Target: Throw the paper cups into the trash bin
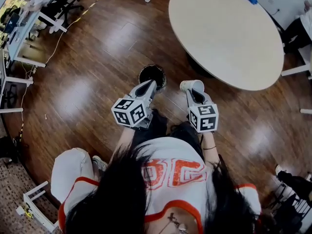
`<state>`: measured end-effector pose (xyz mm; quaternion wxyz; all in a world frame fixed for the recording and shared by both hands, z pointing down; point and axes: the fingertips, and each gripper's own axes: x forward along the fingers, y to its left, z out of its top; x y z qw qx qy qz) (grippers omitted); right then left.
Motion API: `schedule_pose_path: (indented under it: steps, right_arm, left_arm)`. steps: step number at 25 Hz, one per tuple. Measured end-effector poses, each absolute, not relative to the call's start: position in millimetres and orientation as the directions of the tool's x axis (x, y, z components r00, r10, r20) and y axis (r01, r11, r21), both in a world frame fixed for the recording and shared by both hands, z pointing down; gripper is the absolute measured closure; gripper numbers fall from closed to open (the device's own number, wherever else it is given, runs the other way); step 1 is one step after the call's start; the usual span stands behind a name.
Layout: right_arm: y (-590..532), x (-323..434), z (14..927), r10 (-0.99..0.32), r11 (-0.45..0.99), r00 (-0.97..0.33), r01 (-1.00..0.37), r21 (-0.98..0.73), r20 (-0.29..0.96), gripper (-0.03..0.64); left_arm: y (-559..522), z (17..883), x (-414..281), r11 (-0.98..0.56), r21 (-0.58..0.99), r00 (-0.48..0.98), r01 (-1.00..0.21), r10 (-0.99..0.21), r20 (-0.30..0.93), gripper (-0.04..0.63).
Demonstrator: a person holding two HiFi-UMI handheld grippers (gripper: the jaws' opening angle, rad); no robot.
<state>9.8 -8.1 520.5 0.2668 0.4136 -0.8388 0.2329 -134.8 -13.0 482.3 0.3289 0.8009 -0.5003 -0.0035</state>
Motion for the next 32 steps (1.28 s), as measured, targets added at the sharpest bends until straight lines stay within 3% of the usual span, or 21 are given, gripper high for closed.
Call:
schedule_pose_path:
  steps: [11, 19, 32]
  right_arm:
    - [-27.7, -49.6, 552.6, -0.530, 0.566, -0.502, -0.809, -0.155, 0.683, 0.589]
    - [-46.3, -91.0, 604.1, -0.382, 0.679, -0.577, -0.705, -0.204, 0.722, 0.589]
    - [-95.2, -150.0, 811.3, -0.134, 0.848, -0.560, -0.492, -0.198, 0.817, 0.589]
  left_arm:
    - [-19.4, 509.9, -195.2, -0.270, 0.555, 0.514, -0.787, -0.785, 0.345, 0.595]
    - [-22.2, 524.9, -205.8, -0.177, 0.612, 0.467, -0.771, -0.810, 0.354, 0.595]
    - [-50.1, 658.9, -202.1, -0.088, 0.614, 0.435, -0.784, -0.784, 0.442, 0.595]
